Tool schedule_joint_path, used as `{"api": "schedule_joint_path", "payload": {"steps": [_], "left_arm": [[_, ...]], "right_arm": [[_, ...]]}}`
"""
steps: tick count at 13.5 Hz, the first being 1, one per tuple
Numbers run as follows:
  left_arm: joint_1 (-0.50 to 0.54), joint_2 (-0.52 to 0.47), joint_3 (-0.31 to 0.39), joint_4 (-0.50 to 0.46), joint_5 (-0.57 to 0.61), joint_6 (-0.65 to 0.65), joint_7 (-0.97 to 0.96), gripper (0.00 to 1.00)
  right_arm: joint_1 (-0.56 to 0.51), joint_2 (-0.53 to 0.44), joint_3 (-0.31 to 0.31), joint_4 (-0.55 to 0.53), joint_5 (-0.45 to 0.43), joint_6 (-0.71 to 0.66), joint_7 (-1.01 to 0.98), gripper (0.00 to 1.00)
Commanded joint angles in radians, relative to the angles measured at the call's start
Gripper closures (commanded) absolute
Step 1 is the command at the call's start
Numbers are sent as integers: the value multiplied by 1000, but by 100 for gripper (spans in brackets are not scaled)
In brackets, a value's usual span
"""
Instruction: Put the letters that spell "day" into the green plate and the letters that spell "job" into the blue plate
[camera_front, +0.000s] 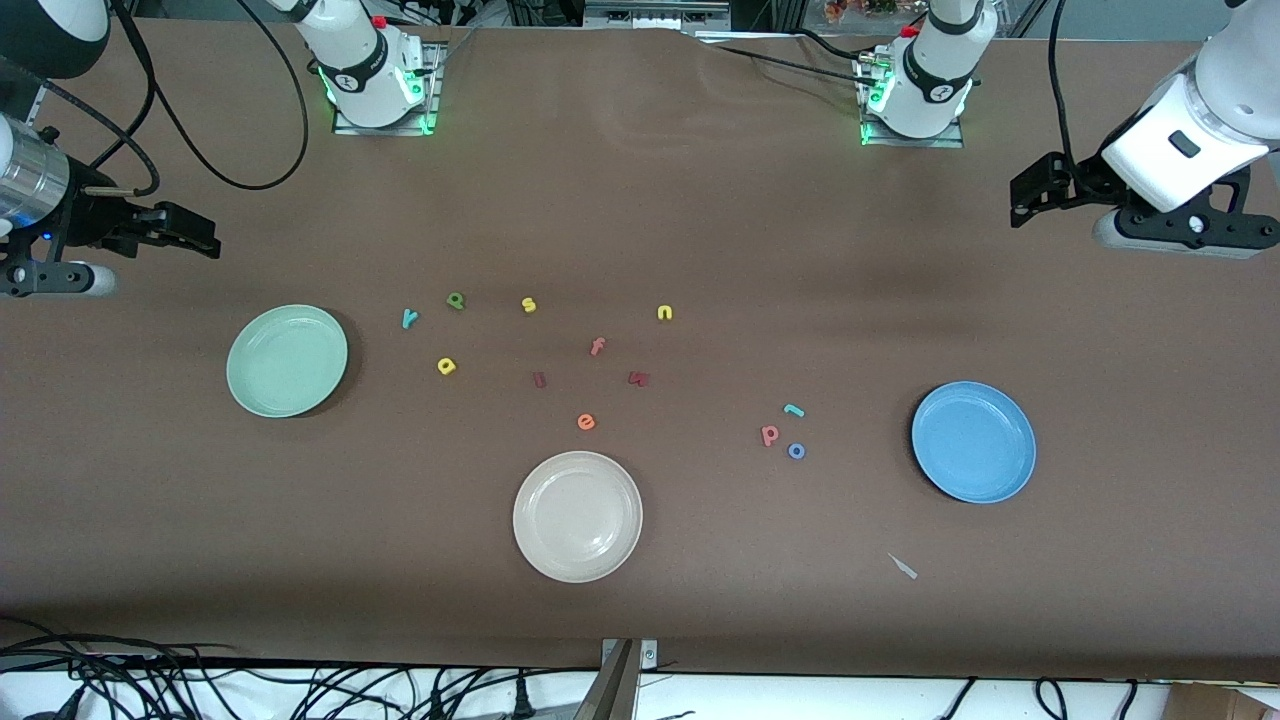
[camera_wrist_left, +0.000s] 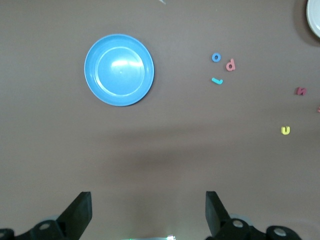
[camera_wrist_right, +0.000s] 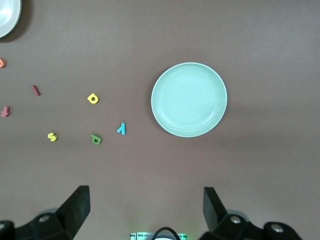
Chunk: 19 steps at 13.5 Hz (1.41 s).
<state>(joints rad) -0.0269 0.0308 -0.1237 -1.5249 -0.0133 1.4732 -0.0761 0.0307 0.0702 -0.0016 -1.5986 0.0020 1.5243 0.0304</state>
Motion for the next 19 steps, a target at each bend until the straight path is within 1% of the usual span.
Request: {"api": "schedule_joint_path", "payload": {"steps": [1,3,6,8,10,13,14,15,17,19], "left_arm": [[4,58,-1,77,10,45,1,0],[2,54,-1,74,10,45,4,0],[2,23,-1,22,7,56,1,0],[-10,50,-1,17,9,139,-1,0],[-11,51,-1,-30,9,200,1,0],[-11,51,-1,-58,18,226,2,0],[-11,46,-1,-84,21,242,2,0],[-11,37,-1,-99,21,242,2,0],[-11,-26,-1,-142,24,214,-1,0],[-4,-92,-1,-159,26,103,4,0]], "right_arm": [[0,-13,-3,-15,9,-1,-6,0],[0,-13,-4,-15,9,-1,-7,0],[0,-10,-4,-15,9,-1,-9,0],[0,-9,-3,-15,10,-1,-9,0],[1,-9,-3,-17,10,-1,-9,0],[1,-9,-3,-17,10,-3,-9,0],[1,-10,-3,-18,12,-3,-9,0],[1,-10,-3,-17,12,-1,-9,0],[0,-10,-3,-17,12,-1,-9,0],[1,-10,-3,-17,12,-1,-9,0]]}}
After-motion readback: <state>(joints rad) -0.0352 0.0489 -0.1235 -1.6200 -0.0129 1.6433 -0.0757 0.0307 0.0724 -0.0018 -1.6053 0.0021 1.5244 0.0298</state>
